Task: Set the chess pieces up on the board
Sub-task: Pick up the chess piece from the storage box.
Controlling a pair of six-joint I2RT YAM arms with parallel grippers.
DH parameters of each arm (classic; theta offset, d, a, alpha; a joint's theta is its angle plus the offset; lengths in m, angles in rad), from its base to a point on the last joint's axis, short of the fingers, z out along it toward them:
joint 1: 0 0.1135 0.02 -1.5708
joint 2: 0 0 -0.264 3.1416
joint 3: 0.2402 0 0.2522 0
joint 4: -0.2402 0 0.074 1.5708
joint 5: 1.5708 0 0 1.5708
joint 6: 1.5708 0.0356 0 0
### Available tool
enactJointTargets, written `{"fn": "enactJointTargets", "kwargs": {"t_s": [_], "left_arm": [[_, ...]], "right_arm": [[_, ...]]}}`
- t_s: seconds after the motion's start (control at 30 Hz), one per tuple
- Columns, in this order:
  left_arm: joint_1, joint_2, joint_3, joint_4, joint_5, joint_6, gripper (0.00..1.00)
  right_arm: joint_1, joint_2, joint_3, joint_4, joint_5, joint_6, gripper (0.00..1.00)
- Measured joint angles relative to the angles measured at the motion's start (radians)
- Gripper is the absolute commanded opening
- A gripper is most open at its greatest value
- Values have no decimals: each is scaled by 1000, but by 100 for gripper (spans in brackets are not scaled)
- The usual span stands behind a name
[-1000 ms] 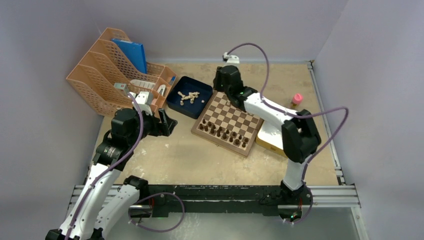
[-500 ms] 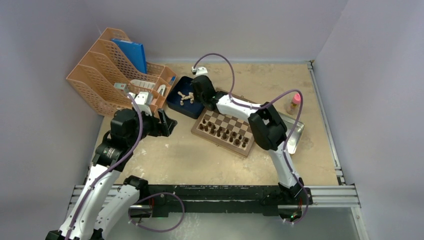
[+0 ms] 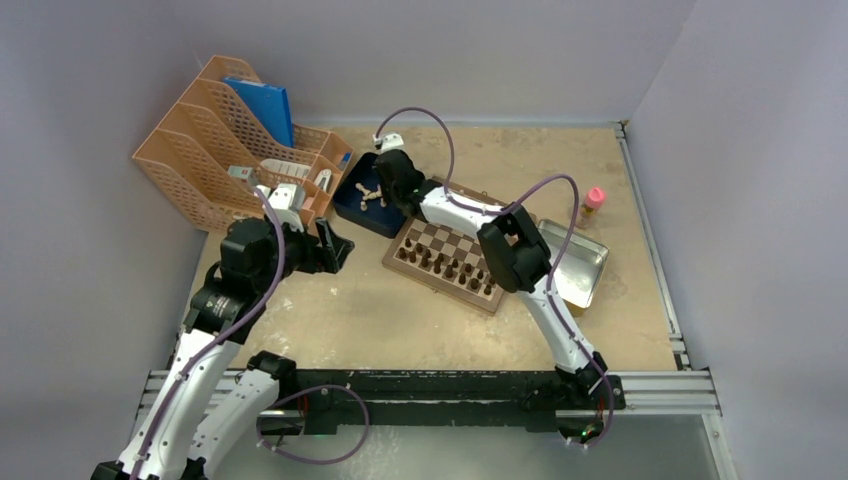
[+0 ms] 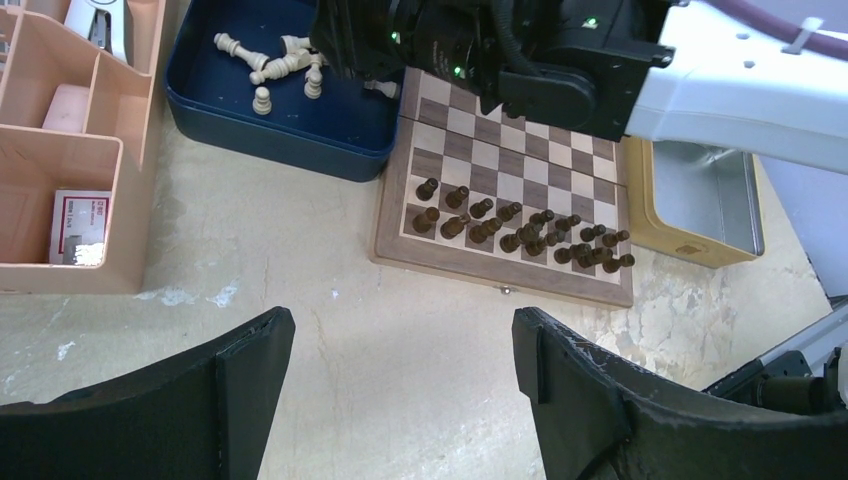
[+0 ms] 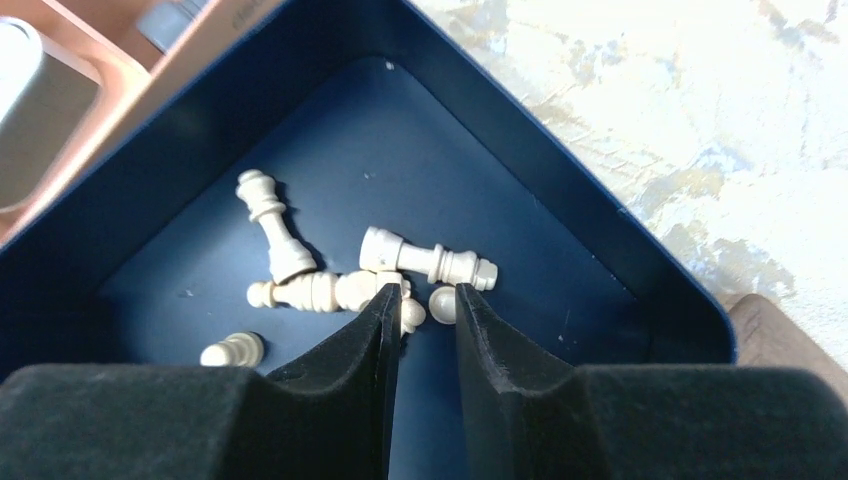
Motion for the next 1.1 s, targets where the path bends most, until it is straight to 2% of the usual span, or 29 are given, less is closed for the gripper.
{"fn": "enactJointTargets", "kwargs": {"t_s": [0.43, 1.1], "left_arm": [[0, 5, 0, 0, 0, 0, 80], [0, 6, 0, 0, 0, 0, 80]], "right_arm": [[0, 24, 2, -6, 23, -8, 29], [0, 39, 13, -20, 51, -35, 15]]}}
